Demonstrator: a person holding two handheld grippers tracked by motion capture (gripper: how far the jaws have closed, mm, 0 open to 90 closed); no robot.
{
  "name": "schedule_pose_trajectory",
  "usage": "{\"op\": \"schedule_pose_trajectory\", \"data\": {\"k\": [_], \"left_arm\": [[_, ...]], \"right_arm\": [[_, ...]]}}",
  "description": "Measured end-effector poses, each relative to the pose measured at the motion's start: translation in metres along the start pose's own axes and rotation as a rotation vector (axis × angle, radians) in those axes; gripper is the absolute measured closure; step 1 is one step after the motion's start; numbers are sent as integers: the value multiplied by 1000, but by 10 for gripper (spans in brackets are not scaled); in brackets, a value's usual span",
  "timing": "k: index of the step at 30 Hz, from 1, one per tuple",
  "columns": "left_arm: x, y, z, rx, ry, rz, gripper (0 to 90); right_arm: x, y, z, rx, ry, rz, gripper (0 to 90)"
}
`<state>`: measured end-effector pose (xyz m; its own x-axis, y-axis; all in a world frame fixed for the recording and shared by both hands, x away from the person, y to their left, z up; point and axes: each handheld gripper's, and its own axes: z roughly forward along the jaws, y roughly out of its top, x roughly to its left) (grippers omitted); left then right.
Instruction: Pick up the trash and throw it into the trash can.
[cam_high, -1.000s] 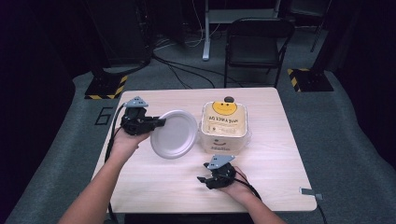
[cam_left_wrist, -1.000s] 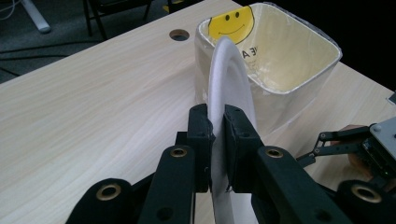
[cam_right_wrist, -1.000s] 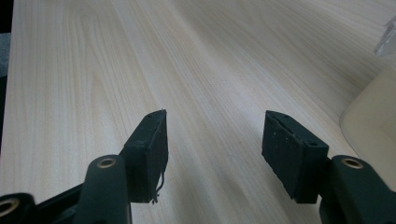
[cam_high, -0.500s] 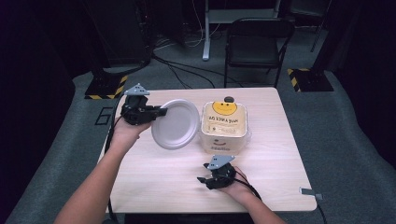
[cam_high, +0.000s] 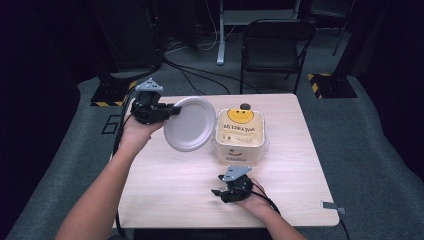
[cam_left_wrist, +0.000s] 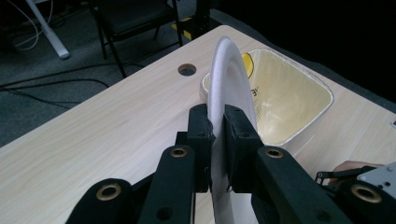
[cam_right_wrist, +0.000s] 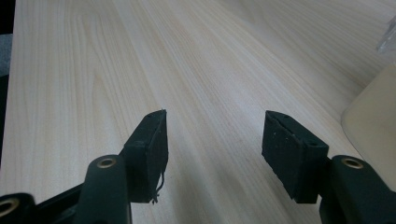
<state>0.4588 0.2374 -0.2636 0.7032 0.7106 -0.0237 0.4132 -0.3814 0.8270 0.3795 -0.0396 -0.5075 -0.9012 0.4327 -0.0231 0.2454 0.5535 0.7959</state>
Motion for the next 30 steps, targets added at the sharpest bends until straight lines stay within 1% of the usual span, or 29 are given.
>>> {"op": "schedule_pose_trajectory", "data": {"k": [1,2,5,6,10,12,13,14,15,18,21,22,23,24,26,30], "left_arm": [[0,2,0,0,4,8,817],[-1,4,0,-5,3,1,817],[-2,11,2,-5,2,3,817],[-3,13,2,-4,2,6,817],[-7,20,6,-7,-3,10,817],[-9,22,8,-5,-2,21,817],[-10,23,9,-9,-3,16,817],[-11,24,10,-8,-6,16,817],[-11,25,11,-13,-4,17,818],[-13,29,14,-6,-1,26,817],[-14,33,18,-9,-5,19,817],[-14,34,19,-8,-3,24,817],[-15,35,20,-8,-5,20,817],[-15,36,22,-5,-5,23,817],[-16,37,23,-3,-4,26,817],[-17,39,28,-9,-9,21,817]], "right_arm": [[0,0,0,-2,0,5,397],[0,0,0,-1,1,6,397],[-1,0,0,3,2,-5,397],[0,-1,0,5,4,2,397],[-1,-1,-1,2,1,0,397],[-1,-1,-1,2,1,-1,397],[-1,-1,-1,4,1,-7,397],[-1,-1,-1,5,1,-2,397],[-1,-1,-1,3,3,-1,397],[0,-1,-1,1,1,2,397],[-1,0,-1,0,0,-10,397],[-1,0,-1,-2,-3,-4,397],[-1,0,-2,-1,-2,-10,397],[-1,0,-2,-1,-3,-5,397],[-1,0,-2,0,-4,-11,397],[-1,0,-2,0,-4,-9,397]]}}
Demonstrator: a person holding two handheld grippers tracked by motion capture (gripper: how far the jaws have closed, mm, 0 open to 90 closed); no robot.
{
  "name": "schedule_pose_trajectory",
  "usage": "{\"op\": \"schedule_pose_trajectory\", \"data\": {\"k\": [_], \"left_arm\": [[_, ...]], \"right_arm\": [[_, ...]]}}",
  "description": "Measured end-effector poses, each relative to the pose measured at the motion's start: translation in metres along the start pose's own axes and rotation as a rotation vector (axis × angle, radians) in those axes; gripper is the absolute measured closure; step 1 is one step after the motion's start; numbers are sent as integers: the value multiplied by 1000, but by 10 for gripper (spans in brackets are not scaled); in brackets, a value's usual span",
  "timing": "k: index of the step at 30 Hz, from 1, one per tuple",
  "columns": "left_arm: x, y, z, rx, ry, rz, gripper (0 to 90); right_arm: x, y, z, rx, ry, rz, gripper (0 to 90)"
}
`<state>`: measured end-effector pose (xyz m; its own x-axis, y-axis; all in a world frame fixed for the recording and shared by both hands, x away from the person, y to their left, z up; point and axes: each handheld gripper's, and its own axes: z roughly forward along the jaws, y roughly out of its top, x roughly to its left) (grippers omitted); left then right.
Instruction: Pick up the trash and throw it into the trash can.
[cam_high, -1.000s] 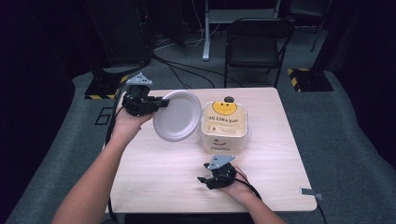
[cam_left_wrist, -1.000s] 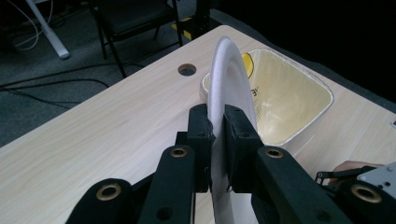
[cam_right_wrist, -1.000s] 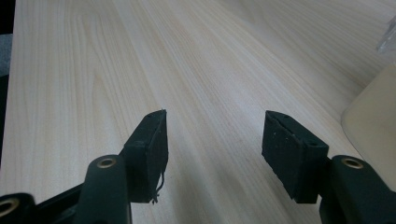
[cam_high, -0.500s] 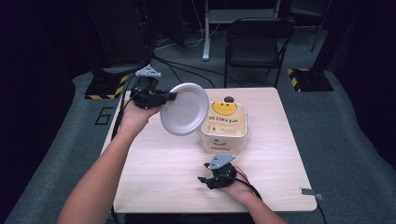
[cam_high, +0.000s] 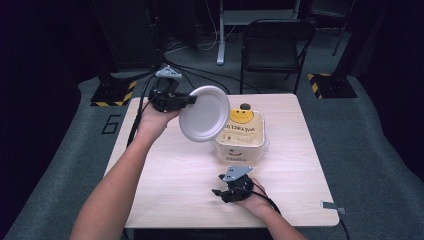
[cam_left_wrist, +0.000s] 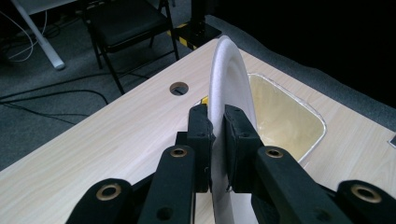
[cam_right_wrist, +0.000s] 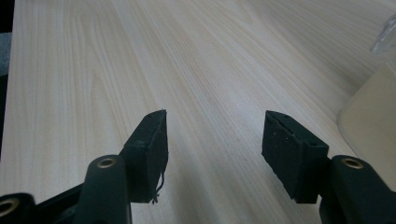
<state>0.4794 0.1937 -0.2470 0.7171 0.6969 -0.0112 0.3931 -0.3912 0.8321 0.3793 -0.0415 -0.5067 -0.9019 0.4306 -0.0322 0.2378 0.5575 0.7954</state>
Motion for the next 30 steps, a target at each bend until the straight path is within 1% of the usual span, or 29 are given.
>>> {"op": "schedule_pose_trajectory", "data": {"k": [6,7,9,10,12,13,15,18,20,21,22,23,24,25,27,28,29,30], "left_arm": [[-2,3,8,5,1,-2,817],[-2,4,10,6,0,-4,818],[-3,5,13,4,1,-1,817],[-4,6,15,3,-1,-5,817],[-5,8,18,5,-3,1,817],[-6,9,20,4,-4,-5,817],[-8,12,23,2,-6,-2,817],[-13,16,29,3,5,21,817],[-16,19,33,7,4,34,817],[-17,20,35,5,3,39,817],[-18,21,36,4,-1,35,817],[-19,23,38,5,2,42,817],[-20,24,40,7,1,47,817],[-21,25,42,8,0,51,817],[-23,27,46,6,-4,47,817],[-24,28,48,9,-4,55,817],[-25,28,50,7,-9,52,817],[-25,29,51,9,-9,61,817]], "right_arm": [[0,0,0,-2,3,-2,397],[0,0,0,-3,1,7,397],[-1,0,0,0,2,-4,397],[0,0,0,1,1,-4,397],[0,0,0,1,1,2,397],[0,0,0,1,3,3,397],[0,0,0,-1,1,-3,397],[0,0,-1,0,2,4,397],[0,0,0,-2,3,-7,397],[0,0,0,-2,2,-4,397],[1,0,0,-4,2,12,397],[0,0,0,-3,2,-1,397],[0,0,0,-2,3,-3,397],[0,0,-1,-2,4,-3,397],[0,0,-1,-7,1,1,397],[0,0,-1,-4,0,-2,397],[0,0,-1,-4,8,0,397],[0,-1,-2,-3,7,3,397]]}}
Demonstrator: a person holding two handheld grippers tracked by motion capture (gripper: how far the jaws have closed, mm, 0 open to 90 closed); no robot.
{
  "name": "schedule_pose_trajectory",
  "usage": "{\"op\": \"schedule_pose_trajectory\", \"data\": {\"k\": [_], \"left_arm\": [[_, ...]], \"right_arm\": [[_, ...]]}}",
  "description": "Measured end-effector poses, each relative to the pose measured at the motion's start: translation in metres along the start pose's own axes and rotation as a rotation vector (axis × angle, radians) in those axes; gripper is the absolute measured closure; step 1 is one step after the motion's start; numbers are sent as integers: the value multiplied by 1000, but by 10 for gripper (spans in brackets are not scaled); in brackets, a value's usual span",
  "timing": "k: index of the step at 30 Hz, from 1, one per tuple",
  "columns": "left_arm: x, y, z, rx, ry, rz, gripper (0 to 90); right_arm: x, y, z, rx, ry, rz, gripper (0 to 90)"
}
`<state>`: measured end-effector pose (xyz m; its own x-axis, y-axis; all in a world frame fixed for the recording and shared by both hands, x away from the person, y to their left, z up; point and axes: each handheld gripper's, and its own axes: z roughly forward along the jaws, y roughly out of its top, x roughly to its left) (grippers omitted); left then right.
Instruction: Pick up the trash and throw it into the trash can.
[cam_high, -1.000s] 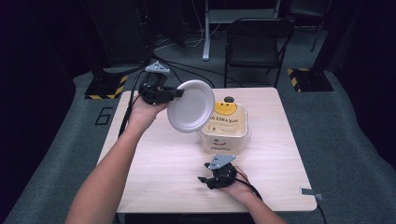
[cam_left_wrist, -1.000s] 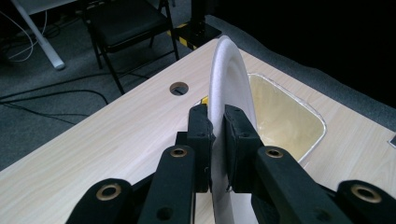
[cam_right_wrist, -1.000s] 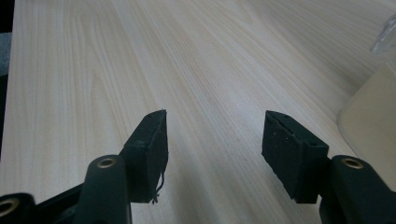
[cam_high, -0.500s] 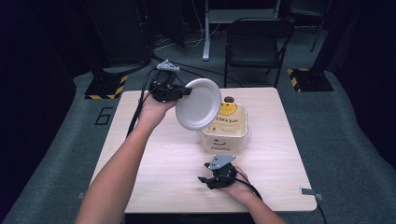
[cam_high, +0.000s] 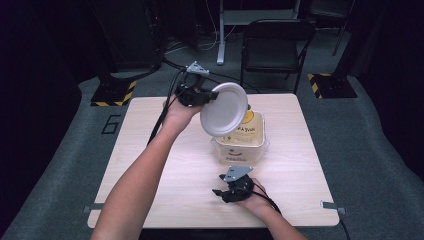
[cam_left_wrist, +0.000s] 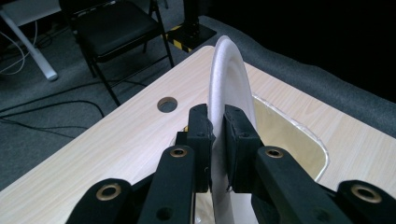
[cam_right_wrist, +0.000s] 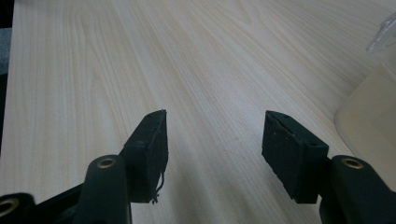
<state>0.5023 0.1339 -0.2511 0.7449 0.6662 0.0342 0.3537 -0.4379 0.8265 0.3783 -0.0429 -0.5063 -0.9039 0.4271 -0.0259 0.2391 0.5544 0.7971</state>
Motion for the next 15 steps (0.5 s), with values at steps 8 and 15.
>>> {"op": "schedule_pose_trajectory", "data": {"k": [8,15], "left_arm": [[-5,5,16,7,-8,13,817],[-7,5,29,5,-17,14,817]], "right_arm": [[0,-1,-2,-2,-4,3,397],[0,-1,-2,-1,-1,-2,397]]}}
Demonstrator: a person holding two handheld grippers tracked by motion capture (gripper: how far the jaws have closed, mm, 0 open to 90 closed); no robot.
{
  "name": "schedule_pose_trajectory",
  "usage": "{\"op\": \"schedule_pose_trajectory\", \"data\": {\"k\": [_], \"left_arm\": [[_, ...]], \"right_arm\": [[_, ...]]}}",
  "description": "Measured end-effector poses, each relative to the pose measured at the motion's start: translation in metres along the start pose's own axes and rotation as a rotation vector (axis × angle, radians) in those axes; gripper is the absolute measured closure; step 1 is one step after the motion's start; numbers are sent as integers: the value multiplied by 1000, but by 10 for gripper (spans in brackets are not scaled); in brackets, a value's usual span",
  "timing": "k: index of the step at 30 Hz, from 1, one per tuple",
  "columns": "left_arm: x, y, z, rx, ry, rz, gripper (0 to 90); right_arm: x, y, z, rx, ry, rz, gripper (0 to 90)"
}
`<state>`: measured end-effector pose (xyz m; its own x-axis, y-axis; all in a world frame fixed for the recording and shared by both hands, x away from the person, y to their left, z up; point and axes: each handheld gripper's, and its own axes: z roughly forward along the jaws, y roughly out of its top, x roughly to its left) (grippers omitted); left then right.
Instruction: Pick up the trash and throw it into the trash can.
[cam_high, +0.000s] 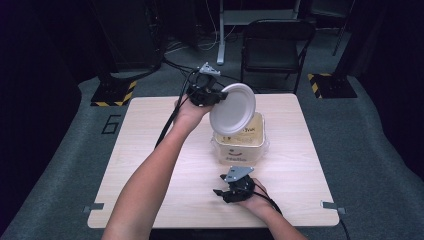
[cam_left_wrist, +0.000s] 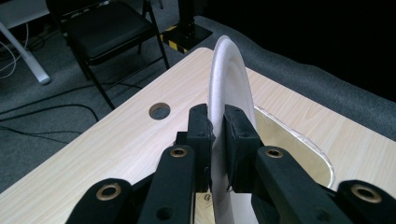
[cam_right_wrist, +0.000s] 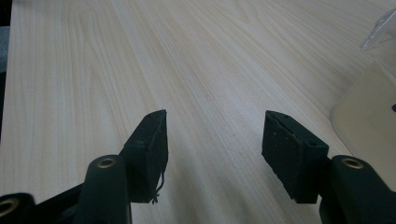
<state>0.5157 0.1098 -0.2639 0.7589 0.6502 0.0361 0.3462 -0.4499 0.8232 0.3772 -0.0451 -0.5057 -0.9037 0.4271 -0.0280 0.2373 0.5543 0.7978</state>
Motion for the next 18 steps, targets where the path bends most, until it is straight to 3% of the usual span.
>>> {"op": "schedule_pose_trajectory", "data": {"k": [18], "left_arm": [[-12,-15,38,33,-16,16,817]], "right_arm": [[0,0,0,2,-10,-5,397]]}}
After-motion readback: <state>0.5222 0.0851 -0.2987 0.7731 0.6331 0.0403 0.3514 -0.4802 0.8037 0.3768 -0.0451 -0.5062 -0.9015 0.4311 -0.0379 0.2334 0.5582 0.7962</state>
